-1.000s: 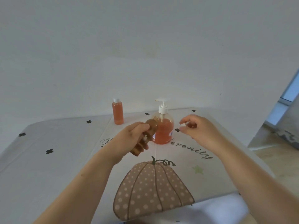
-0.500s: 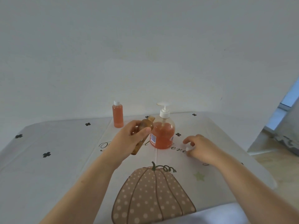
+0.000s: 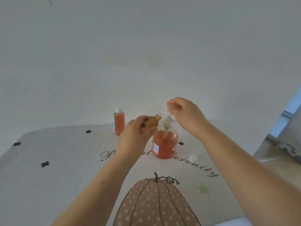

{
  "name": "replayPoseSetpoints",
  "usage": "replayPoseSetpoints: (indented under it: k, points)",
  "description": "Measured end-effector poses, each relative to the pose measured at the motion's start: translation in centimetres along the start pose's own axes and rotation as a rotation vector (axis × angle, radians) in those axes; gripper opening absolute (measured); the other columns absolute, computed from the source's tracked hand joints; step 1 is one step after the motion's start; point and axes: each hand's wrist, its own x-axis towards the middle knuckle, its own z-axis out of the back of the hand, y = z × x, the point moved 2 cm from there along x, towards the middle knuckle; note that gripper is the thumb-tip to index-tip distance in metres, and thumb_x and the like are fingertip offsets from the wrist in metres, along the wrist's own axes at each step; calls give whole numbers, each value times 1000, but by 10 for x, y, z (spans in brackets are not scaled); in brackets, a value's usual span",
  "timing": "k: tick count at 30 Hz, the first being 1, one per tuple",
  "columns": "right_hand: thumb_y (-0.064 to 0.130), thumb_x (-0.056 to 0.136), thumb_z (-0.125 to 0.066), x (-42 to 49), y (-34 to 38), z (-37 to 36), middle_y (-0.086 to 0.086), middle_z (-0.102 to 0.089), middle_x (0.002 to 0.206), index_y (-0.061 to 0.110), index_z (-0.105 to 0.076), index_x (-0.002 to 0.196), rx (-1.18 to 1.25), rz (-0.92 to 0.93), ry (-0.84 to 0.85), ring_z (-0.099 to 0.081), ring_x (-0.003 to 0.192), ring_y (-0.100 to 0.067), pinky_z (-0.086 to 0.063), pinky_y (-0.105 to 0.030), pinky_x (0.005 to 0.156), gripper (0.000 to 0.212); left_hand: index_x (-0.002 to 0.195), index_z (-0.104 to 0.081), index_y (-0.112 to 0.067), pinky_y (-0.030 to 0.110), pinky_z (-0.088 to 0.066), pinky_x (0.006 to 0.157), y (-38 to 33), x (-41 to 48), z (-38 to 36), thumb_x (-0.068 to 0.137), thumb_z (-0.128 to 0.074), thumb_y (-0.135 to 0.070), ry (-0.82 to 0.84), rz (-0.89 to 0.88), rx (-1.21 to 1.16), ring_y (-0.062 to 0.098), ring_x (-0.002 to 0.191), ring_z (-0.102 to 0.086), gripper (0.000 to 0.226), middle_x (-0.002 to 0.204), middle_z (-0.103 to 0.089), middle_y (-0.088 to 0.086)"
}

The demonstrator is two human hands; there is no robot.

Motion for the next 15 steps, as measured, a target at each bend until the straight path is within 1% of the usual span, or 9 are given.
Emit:
replayPoseSetpoints:
  k: [1,2,4,6,10,12,13,14,15]
  points:
    - [34,100,-47,2,1,-2,11,-64,99,26,-65,112,-9,5,14,-58,83,-4,-41,-12,66,23,121,-54,-35,34,-51,80,0,2,-1,86,-62,-47,-8,-14,16,9,89,-61,38,105,-62,-9]
    - [33,99,-48,3,2,-3,10,-65,95,25,-66,109,-13,10,21,-57,77,-1,-41,-13,64,22,120,-55,-36,36,-51,83,-1,2,-1,86,-62,-47,-16,-28,27,8,91,-61,36,105,-61,-10]
    - [30,98,-49,5,2,-4,8,-68,93,22,-69,103,-6,19,31,-57,74,0,-42,-15,63,21,117,-55,-37,35,-51,83,-3,3,-2,86,-63,-45,-37,-54,23,7,91,-61,33,104,-61,-10]
    - [28,98,-49,6,2,-4,8,-69,94,22,-69,101,0,19,49,-60,77,-2,-44,-17,65,21,117,-54,-38,30,-49,80,-4,4,-3,86,-64,-44,-56,-71,20,6,93,-59,33,105,-59,-10]
    - [29,96,-52,14,4,-3,5,-70,97,20,-69,97,-1,8,80,-63,83,-10,-44,-22,67,20,124,-53,-39,19,-39,73,-5,3,-6,86,-65,-42,-86,-94,44,5,97,-53,40,105,-51,-11]
    - [32,96,-53,24,8,-3,4,-69,96,18,-69,97,-19,5,69,-62,81,-11,-44,-23,67,21,127,-52,-37,9,-36,72,-6,2,-8,86,-66,-40,-92,-123,42,-2,96,-52,43,104,-51,-12]
    - [32,96,-52,30,10,-4,1,-69,96,16,-68,97,-36,2,60,-62,80,-14,-45,-25,67,22,128,-52,-36,5,-36,71,-6,1,-9,86,-66,-38,-92,-135,42,-8,95,-51,45,104,-51,-13]
    - [33,97,-51,37,12,-5,-2,-69,97,14,-67,97,-54,-4,52,-62,81,-18,-47,-28,68,25,130,-51,-34,1,-36,70,-5,0,-8,85,-67,-36,-93,-136,42,-15,93,-49,47,106,-52,-13]
    - [32,97,-50,44,15,-6,-6,-70,99,11,-67,98,-70,-14,49,-64,84,-23,-50,-33,71,27,131,-49,-32,0,-35,71,-4,0,-8,85,-68,-35,-94,-125,36,-18,92,-48,50,108,-53,-14]
